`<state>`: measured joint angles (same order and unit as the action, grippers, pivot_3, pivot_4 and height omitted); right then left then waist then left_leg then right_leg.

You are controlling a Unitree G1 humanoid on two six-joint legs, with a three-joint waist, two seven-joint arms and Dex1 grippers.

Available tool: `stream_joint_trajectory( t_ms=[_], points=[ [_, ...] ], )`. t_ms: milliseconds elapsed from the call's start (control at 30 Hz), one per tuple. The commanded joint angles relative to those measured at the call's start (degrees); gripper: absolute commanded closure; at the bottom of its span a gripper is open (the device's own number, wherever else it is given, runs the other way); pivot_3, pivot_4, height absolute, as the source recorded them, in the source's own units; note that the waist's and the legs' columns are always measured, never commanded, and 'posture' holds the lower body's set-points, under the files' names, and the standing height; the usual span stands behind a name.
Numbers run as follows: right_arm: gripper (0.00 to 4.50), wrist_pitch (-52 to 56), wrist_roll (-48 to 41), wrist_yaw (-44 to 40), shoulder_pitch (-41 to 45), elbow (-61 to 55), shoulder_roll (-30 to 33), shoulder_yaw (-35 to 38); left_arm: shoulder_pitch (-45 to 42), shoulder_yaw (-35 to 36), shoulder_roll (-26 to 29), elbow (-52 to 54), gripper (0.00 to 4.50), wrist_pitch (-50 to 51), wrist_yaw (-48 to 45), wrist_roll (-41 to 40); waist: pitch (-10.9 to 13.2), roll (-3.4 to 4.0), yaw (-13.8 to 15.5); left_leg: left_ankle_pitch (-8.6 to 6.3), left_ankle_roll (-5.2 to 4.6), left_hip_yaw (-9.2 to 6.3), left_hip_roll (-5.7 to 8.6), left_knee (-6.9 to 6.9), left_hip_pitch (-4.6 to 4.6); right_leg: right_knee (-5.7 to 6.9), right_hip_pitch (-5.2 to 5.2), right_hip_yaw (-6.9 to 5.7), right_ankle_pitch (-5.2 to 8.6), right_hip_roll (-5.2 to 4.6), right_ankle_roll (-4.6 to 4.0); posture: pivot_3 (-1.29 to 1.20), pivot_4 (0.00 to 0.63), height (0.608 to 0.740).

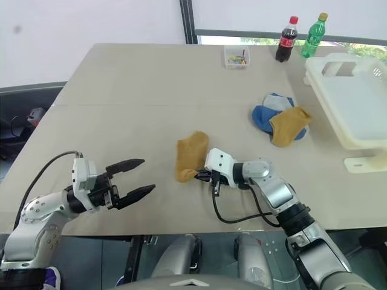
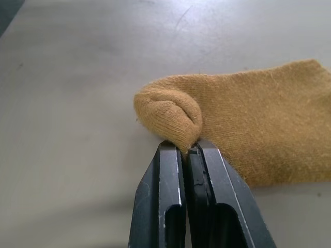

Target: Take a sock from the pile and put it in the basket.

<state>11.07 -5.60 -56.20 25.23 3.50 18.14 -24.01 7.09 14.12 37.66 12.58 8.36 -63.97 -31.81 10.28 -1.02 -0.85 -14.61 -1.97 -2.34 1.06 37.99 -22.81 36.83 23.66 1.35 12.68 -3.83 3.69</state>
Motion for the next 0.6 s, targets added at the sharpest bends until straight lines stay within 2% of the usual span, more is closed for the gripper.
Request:
stream_joint_trajectory(
  t_ms=[33,600],
  points=[
    [4.43,-0.21,-0.87,0.17,0.25,-0.96,-0.52,1.03,-0.84,-0.26,-0.11,-0.06,0.0,-0.63,-0.03,-0.17,0.0,0.0,0.0,0.0,0.0,0.0,0.0,0.0,0.0,0.0,0.0,0.0,0.0,0.0,0.0,0.0,0.15,0.74],
    [4.43,-0.98,-1.29,-1.04,3.63,3.28,-1.99,0.8,-0.08,-0.14,-1.45,-0.49,0.0,-2.1,2.39,0.65,0.0,0.0,-0.03,0.0,0.0,-0.01,-0.01,0.0,0.0,0.0,0.01,-0.01,0.0,0.0,0.0,0.0,0.15,0.74]
  ],
)
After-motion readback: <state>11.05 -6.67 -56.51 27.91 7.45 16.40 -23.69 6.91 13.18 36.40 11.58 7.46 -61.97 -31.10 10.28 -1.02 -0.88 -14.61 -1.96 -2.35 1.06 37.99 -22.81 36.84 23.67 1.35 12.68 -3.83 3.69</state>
